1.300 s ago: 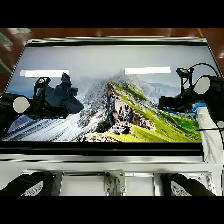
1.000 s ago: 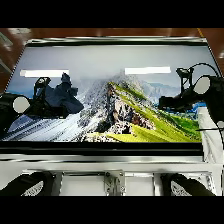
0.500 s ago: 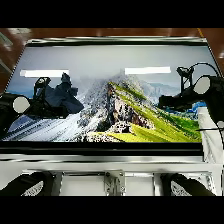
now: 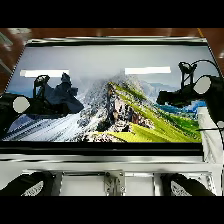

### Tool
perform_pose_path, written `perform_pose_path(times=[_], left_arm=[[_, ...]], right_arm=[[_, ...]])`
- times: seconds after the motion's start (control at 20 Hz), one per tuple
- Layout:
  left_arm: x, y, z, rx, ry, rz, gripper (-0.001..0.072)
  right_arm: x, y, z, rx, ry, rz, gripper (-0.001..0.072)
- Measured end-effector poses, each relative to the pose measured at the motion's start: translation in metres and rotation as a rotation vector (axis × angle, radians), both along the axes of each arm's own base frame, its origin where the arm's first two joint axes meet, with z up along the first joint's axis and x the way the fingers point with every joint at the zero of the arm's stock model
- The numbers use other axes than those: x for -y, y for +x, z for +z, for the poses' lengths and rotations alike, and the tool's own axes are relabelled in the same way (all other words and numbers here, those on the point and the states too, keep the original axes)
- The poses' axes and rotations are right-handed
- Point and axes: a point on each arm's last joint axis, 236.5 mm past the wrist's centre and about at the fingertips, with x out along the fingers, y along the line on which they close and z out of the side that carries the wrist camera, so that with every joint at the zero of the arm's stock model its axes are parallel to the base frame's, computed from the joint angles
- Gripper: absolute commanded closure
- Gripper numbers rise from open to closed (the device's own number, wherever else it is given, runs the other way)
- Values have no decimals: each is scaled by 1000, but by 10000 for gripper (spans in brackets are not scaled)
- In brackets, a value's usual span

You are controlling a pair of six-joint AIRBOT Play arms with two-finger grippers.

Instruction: Fold the shirts.

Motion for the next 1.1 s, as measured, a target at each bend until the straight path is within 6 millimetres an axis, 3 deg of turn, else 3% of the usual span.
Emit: perform_pose_path(times=[0.15, 0.35, 0.5, 0.75, 0.8, 0.85, 0.9, 1.0, 1.1], left_arm=[[-6, 16, 3, 39, -4, 31, -7], [-62, 67, -2, 36, 60, 165, -8], [-99, 92, -38, -94, 60, 262, -8], [-98, 109, -113, -302, -41, 303, 18], [-98, 109, -123, -326, -51, 311, 223], [-98, 110, -130, -345, -61, 322, 598], [-98, 109, -135, -361, -71, 329, 671], [-94, 111, -133, -373, -98, 322, 672], [-86, 116, -110, -336, -114, 272, 672]], right_arm=[[0, 4, 1, 17, 1, -3, 73], [0, 6, 2, 28, 1, -5, 73], [0, 8, 3, 33, 1, -6, 73], [0, 8, 3, 35, 2, -7, 73], [0, 8, 3, 35, 2, -7, 73], [0, 8, 3, 35, 2, -7, 73], [0, 8, 3, 35, 2, -7, 74], [-1, 8, 3, 35, 5, -7, 73], [-3, 8, 4, 35, 15, -7, 73]])
